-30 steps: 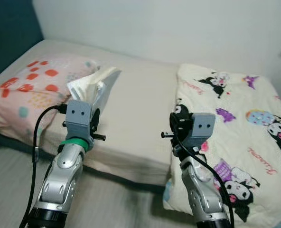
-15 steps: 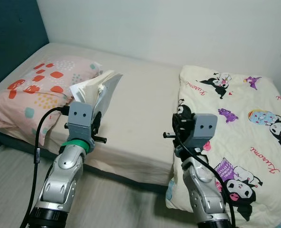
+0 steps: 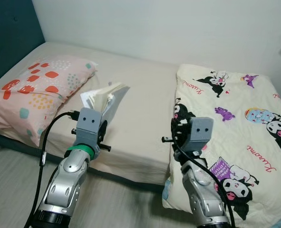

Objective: Clean up the room

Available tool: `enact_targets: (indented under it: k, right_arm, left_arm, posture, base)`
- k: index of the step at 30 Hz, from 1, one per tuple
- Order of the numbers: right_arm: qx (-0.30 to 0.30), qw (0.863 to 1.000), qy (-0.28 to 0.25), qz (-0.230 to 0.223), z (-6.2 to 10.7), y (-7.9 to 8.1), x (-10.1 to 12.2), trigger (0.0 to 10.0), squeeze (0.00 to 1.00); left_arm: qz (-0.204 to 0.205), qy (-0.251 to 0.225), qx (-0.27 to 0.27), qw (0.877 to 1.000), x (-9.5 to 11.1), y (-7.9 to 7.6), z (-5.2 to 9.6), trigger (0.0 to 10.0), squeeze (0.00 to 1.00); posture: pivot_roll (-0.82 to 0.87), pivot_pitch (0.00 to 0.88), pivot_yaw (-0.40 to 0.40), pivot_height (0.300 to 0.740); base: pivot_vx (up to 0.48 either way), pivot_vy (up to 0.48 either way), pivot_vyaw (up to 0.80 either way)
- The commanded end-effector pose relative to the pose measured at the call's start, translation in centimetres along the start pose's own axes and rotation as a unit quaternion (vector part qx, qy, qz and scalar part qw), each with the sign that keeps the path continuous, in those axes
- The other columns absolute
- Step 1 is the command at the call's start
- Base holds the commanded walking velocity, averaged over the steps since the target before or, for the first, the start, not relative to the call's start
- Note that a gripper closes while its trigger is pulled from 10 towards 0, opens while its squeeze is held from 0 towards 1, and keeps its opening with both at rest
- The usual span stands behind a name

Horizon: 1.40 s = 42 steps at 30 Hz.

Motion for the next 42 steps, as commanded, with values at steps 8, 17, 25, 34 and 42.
enact_targets:
  k: [8,17,25,34,42]
  right_arm:
    - [-0.004,1.0,0.02,0.01,0.1,-0.2,-0.8,10.0,0.0]
    - [0.005,1.0,0.021,0.007,0.2,0.2,-0.7,10.0,0.0]
    - [0.022,1.0,0.011,-0.003,0.4,0.6,-0.5,10.0,0.0]
    - [0.035,0.999,0.004,-0.01,0.4,1.0,-0.3,10.0,0.0]
    - [0.047,0.999,0.002,-0.009,0.4,1.1,-0.2,10.0,0.0]
  left_arm:
    - [-0.002,-0.007,0.015,1.0,0.1,0.3,0.2,10.0,0.0]
    - [-0.002,-0.007,0.027,1.0,0.2,0.5,0.1,10.0,0.0]
    - [0.001,-0.006,0.04,0.999,0.1,0.6,0.1,10.0,0.0]
    - [0.0,-0.009,0.055,0.998,0.2,1.1,0.0,10.0,0.0]
    - [0.003,-0.011,0.064,0.998,0.3,1.2,-0.2,10.0,0.0]
  posture:
    - [-0.04,0.05,0.036,0.707]
    - [-0.04,0.057,0.026,0.707]
    - [-0.04,0.057,0.026,0.707]
    - [-0.04,0.059,0.025,0.707]
    - [-0.04,0.058,0.023,0.707]
  base:
    - [0.0,0.0,0.8]
    - [0.0,0.0,0.79]
    - [0.0,0.0,0.79]
    - [0.0,0.0,0.79]
    - [0.0,0.0,0.79]
Point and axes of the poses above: a point about 5 cm out from each wrist's last joint towards the gripper, its own z axis pointing back from the gripper into the wrist, its own x axis along the axis of the wrist's last joint, y = z × x, the point moved 1 cm from there along -z, pointing out of the wrist towards the gripper, and after that the axes turned 14 degrees about z, right-handed, at the moved point
